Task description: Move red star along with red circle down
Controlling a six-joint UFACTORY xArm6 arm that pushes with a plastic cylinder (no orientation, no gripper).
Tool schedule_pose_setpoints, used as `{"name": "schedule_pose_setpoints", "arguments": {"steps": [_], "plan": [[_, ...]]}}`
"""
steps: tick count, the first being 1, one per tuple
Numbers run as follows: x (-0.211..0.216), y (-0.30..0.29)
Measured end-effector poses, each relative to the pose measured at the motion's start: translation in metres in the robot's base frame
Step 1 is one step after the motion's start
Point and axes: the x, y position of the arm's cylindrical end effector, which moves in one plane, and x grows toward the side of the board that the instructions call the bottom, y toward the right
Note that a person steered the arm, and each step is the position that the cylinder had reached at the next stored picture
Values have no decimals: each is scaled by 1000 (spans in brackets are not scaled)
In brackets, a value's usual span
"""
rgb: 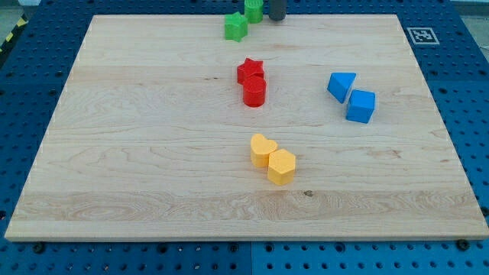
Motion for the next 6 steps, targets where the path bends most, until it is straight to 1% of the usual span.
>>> {"name": "schedule_pose_setpoints", "arguments": {"steps": [1, 2, 4, 5, 6], "plan": [[3, -23], [51, -54], [198, -53], [254, -53], [263, -53]]}}
